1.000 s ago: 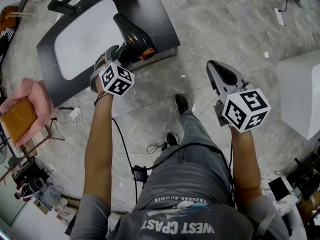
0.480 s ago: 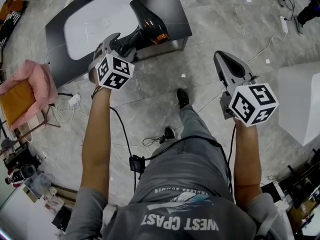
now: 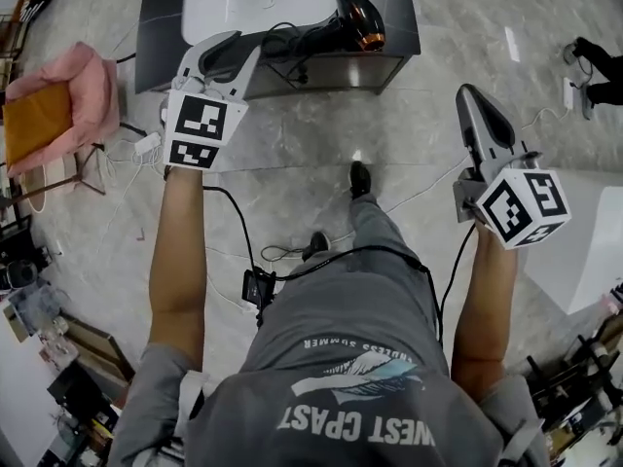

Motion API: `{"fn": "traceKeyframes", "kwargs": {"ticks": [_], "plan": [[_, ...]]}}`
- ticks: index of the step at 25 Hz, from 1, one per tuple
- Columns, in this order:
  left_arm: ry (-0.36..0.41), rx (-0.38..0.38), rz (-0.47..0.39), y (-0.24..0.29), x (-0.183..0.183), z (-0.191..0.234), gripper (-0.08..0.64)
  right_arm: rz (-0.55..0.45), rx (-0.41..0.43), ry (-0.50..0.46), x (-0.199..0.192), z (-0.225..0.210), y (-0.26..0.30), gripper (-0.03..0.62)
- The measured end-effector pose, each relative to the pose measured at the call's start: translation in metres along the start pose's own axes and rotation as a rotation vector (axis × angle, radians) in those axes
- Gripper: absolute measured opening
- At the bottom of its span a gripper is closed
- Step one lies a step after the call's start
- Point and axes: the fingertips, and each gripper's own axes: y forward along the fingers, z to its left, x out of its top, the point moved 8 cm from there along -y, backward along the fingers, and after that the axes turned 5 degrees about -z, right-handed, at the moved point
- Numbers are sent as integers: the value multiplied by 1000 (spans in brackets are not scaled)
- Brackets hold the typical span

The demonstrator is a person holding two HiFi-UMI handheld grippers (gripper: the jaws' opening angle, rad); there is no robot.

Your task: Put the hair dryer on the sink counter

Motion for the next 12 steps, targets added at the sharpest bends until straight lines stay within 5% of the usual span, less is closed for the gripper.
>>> {"fn": "traceKeyframes", "kwargs": {"ticks": [4, 8, 12], "plan": [[-81, 58, -111, -72, 12, 7, 30, -26, 41, -31, 8, 39, -19, 26], [-248, 87, -255, -145, 19, 8, 17, -49, 102, -77, 16, 79, -38, 26], [-327, 121, -355, -210, 21, 5, 17, -86, 158, -146, 23, 120, -57, 26]]}}
